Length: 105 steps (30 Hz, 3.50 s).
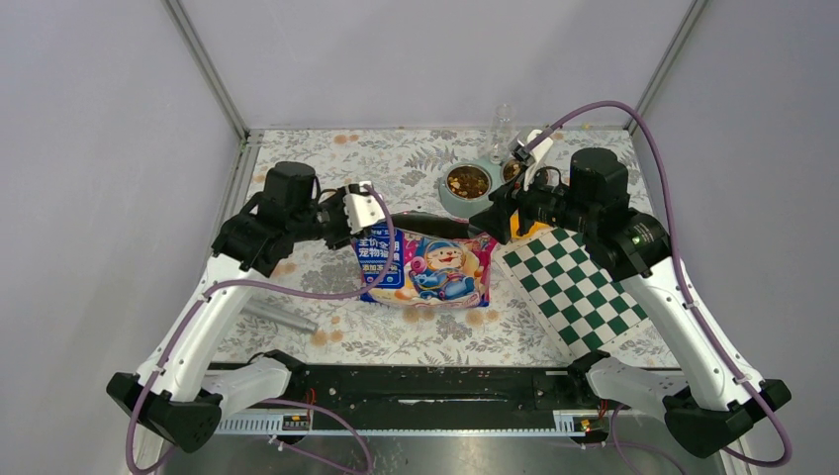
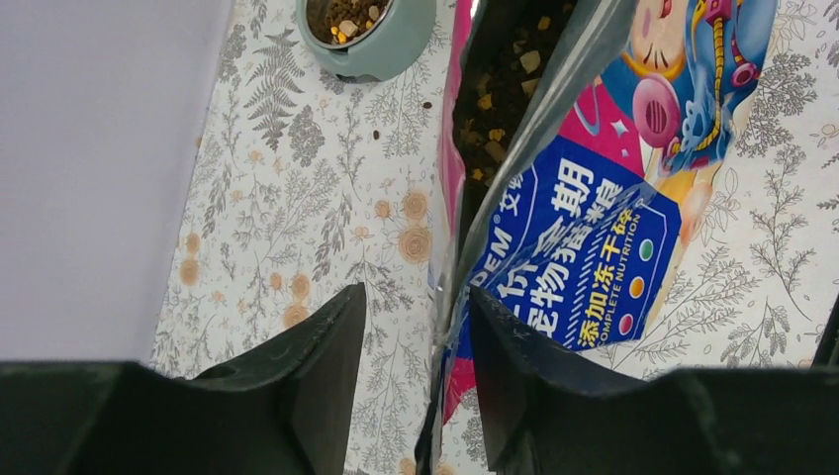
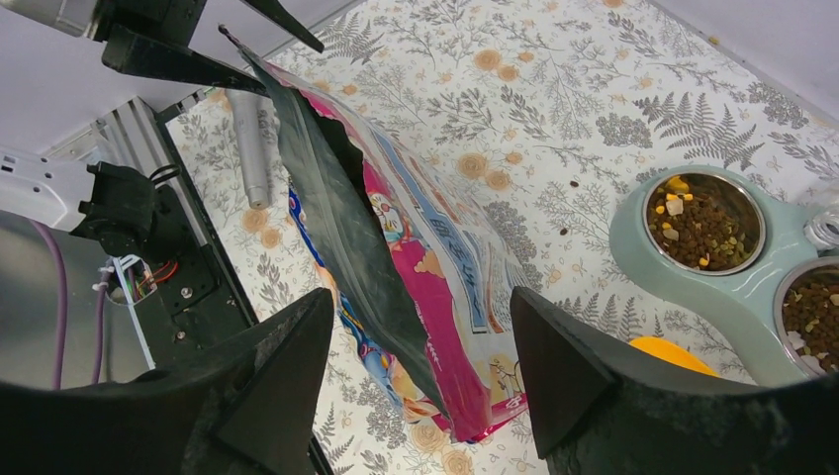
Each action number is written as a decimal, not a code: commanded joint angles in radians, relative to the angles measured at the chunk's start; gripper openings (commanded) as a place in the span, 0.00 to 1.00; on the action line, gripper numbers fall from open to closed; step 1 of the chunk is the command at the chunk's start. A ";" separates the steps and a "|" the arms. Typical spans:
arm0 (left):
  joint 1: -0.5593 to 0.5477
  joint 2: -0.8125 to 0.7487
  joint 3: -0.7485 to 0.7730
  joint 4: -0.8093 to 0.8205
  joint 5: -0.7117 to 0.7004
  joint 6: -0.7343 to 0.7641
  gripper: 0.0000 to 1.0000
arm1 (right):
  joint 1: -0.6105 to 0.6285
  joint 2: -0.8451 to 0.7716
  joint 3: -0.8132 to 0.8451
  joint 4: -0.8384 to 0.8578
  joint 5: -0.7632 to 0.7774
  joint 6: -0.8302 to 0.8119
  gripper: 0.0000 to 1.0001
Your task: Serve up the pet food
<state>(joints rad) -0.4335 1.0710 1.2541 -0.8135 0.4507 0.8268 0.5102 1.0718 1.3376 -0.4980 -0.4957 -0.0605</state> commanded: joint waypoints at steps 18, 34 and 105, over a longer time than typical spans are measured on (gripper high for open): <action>-0.065 0.054 0.102 -0.023 -0.067 0.015 0.00 | 0.014 0.025 0.078 -0.099 -0.013 -0.110 0.77; -0.075 0.082 0.135 -0.037 -0.040 0.015 0.24 | 0.014 0.025 0.094 -0.207 -0.021 -0.275 0.82; -0.207 0.197 0.202 0.022 -0.062 -0.060 0.28 | 0.014 -0.026 0.044 -0.170 0.081 -0.308 0.83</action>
<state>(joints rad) -0.6277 1.2518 1.4082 -0.8528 0.3840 0.7757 0.5163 1.0664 1.3861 -0.6979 -0.4294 -0.3550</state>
